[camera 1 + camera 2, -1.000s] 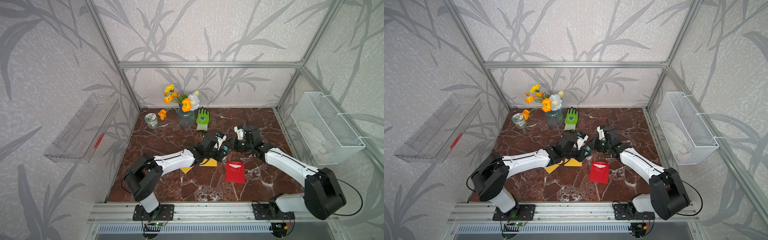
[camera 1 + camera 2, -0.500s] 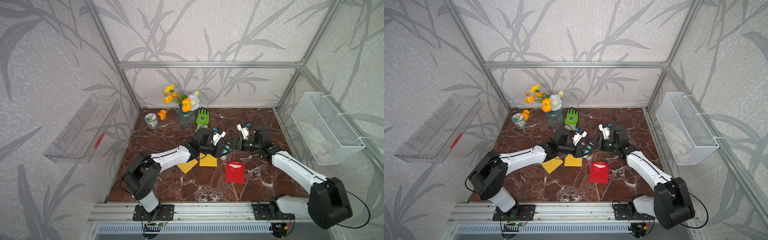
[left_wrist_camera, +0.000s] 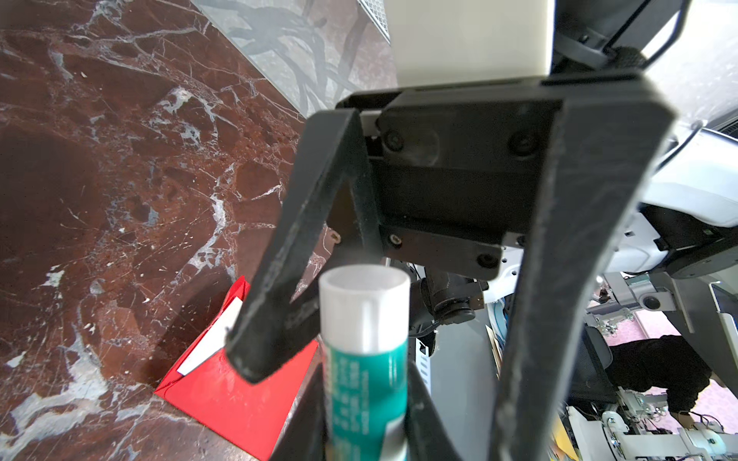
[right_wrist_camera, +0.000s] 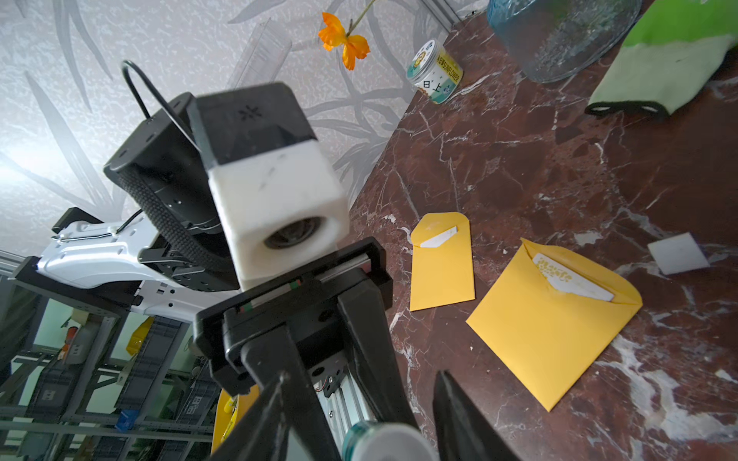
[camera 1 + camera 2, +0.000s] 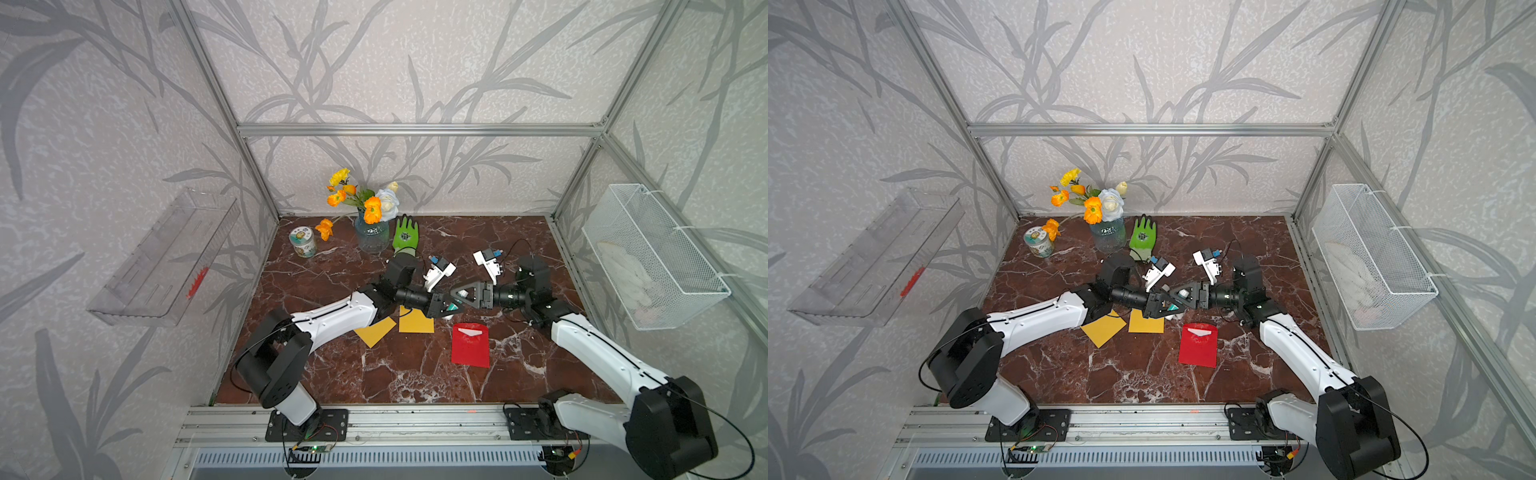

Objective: Seal the envelope with a glue stick
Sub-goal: Unscrew the glue stick.

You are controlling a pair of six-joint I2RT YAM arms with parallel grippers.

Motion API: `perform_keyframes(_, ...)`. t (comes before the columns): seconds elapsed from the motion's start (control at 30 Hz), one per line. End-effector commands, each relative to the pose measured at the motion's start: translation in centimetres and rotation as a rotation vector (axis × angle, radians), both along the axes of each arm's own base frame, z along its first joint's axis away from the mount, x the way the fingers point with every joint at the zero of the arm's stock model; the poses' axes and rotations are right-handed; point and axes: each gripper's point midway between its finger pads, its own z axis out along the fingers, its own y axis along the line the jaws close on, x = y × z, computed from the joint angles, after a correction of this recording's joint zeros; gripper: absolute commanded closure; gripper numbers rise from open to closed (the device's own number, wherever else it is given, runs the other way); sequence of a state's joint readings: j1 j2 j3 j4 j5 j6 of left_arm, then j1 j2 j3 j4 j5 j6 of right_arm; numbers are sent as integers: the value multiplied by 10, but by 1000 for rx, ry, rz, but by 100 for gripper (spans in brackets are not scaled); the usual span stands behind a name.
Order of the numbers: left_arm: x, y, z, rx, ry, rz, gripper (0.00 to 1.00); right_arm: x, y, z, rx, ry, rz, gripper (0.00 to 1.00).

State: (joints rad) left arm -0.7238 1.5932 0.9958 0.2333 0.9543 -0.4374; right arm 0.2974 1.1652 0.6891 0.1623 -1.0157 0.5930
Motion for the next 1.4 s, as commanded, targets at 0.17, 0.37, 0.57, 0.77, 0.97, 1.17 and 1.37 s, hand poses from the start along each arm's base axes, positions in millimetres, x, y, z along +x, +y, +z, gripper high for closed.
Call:
perform_keyframes(0.17,-5,5,15,-53,-64,-17,100,-15,1,19,71,-68,72,47)
perform_keyframes(0.37,-5,5,24,-89,-134,-13,100,-11,3,12,106,-19,66,53)
perform_keyframes(0.57,-5,7,27,-97,-172,-3,100,-10,13,11,117,-15,81,73)
perform_keyframes(0.77,-4,10,15,-47,-157,8,66,-6,13,11,100,-23,54,97)
perform_keyframes(0.97,-1,21,4,0,-177,61,46,-4,7,17,59,-68,-4,100)
perform_keyframes(1.17,3,17,1,-17,-149,55,49,-5,5,19,66,-78,-27,100)
perform_keyframes(1.37,4,16,0,-25,-139,46,72,-7,6,17,67,-72,-24,100)
